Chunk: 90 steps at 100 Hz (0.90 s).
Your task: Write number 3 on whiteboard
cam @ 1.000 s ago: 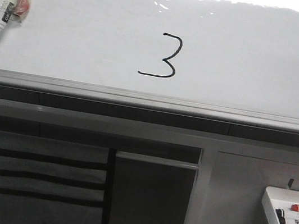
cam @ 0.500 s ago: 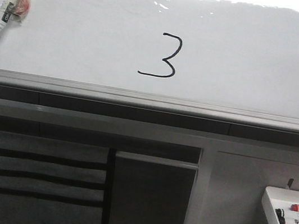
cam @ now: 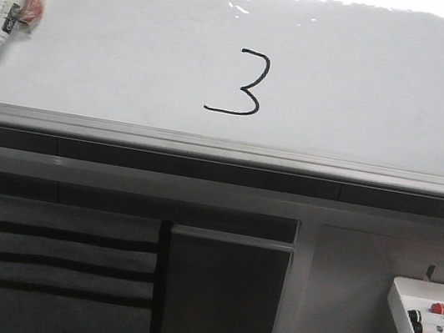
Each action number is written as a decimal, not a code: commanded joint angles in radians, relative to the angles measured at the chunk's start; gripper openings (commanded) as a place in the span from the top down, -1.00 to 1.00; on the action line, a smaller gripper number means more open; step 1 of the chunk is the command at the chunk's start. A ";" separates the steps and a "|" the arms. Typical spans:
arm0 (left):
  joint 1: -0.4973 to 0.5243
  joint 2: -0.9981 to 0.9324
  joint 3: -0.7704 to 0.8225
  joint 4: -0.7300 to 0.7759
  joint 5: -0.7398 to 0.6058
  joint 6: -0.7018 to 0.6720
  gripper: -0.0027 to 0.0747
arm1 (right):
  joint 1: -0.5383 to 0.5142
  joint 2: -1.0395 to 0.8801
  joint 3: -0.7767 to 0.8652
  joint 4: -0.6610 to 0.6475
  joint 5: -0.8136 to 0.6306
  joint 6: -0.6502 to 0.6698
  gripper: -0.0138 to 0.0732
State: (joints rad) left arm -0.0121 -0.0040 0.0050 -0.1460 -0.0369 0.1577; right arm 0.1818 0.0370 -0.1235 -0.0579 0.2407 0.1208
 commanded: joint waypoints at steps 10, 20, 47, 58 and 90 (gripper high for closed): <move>-0.005 -0.028 0.007 -0.007 -0.076 -0.008 0.98 | -0.091 -0.057 0.086 0.058 -0.166 -0.001 0.84; -0.005 -0.028 0.007 -0.007 -0.076 -0.008 0.98 | -0.098 -0.059 0.123 0.091 -0.213 -0.001 0.84; -0.005 -0.028 0.007 -0.007 -0.076 -0.008 0.98 | -0.098 -0.059 0.161 0.091 -0.297 -0.001 0.84; -0.005 -0.028 0.007 -0.007 -0.076 -0.008 0.98 | -0.098 -0.059 0.161 0.091 -0.299 -0.001 0.84; -0.005 -0.028 0.007 -0.007 -0.076 -0.008 0.98 | -0.098 -0.059 0.161 0.091 -0.299 -0.001 0.84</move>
State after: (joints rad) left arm -0.0121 -0.0040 0.0050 -0.1460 -0.0369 0.1577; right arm 0.0909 -0.0097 0.0100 0.0307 0.0265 0.1208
